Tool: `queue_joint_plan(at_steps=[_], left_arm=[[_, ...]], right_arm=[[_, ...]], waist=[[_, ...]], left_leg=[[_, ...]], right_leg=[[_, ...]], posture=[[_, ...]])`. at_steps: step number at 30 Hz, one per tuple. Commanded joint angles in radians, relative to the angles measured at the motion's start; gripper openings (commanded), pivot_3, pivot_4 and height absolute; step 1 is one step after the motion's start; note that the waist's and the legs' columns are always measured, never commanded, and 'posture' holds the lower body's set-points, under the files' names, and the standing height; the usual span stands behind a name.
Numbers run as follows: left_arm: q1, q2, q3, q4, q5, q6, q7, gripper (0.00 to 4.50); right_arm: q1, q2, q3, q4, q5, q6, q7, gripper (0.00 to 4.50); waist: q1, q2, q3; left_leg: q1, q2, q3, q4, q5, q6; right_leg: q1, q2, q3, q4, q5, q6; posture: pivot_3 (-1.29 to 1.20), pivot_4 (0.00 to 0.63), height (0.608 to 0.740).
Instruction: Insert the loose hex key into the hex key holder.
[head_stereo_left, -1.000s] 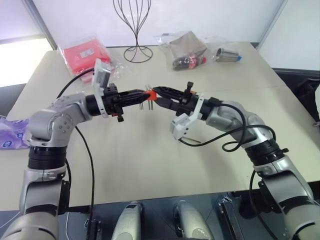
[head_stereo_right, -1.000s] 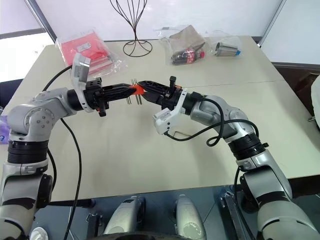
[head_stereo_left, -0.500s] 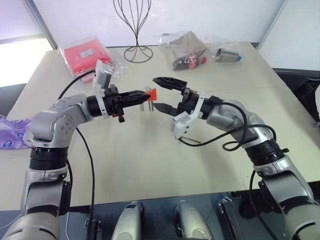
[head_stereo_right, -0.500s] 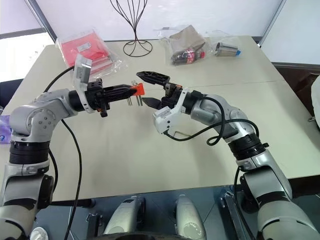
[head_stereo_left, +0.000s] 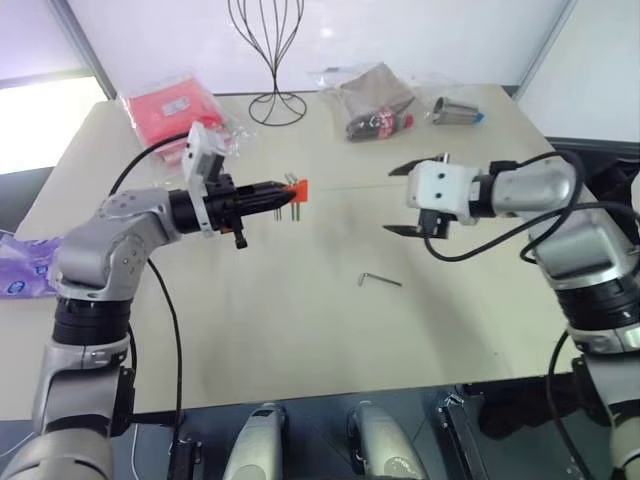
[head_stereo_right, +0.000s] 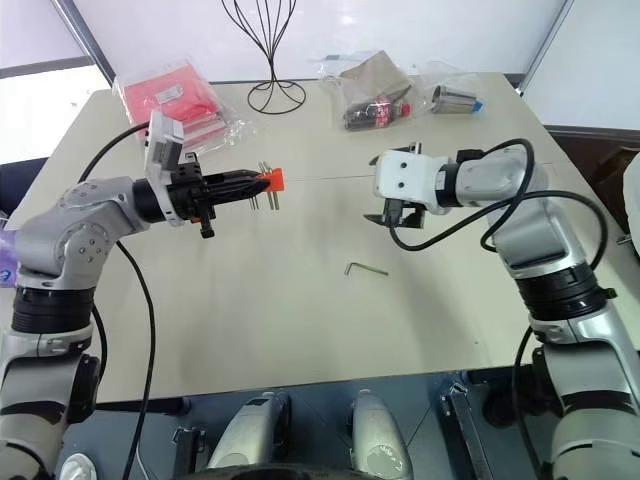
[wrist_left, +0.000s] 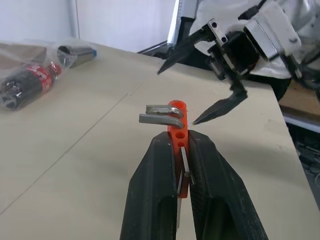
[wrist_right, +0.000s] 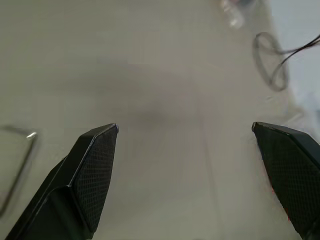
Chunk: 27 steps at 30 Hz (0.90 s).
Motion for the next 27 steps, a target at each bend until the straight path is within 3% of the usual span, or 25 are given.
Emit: queue_joint_plan(at_steps=[1, 6, 14, 27], left_arm=[[0.011, 0.008, 0.022, -0.051, -0.001, -0.026, 0.007, 0.0], [0.036, 0.0, 0.029, -0.079, -0.007, -0.031, 0.032, 0.0], [0.071, 0.016, 0.039, -0.121, -0.017, -0.019, 0.059, 0.0], [0.11, 0.037, 0.055, -0.188, -0.039, 0.016, 0.101, 0.0]], right_arm=[[-0.001, -0.018, 0.003, -0.065, 0.09, 0.14, 0.105, 4.44], [0.012, 0.007, 0.111, -0.094, 0.059, 0.351, 0.109, 4.44], [-0.012, 0.095, 0.188, -0.016, 0.031, 0.487, 0.03, 4.44], [-0.038, 0.168, 0.237, 0.217, -0.011, 0.438, -0.028, 4.44]], waist=[[-0.002, 0.0, 0.0], [0.0, 0.0, 0.0], [0.002, 0.0, 0.0], [0.0, 0.0, 0.0]], left_leg=[[0.0, 0.0, 0.0, 0.0, 0.0, 0.0], [0.0, 0.0, 0.0, 0.001, 0.0, 0.0], [-0.001, 0.0, 0.0, 0.002, 0.0, 0.0], [-0.001, 0.0, 0.0, 0.002, 0.0, 0.0]], right_leg=[[0.0, 0.0, 0.0, 0.0, 0.0, 0.0], [0.0, 0.0, 0.0, 0.0, 0.0, 0.0], [0.0, 0.0, 0.0, 0.0, 0.0, 0.0], [0.0, 0.0, -0.001, 0.0, 0.0, 0.0]], posture=[[0.0, 0.15, 0.74], [0.0, 0.15, 0.74], [0.0, 0.15, 0.74], [0.0, 0.15, 0.74]])
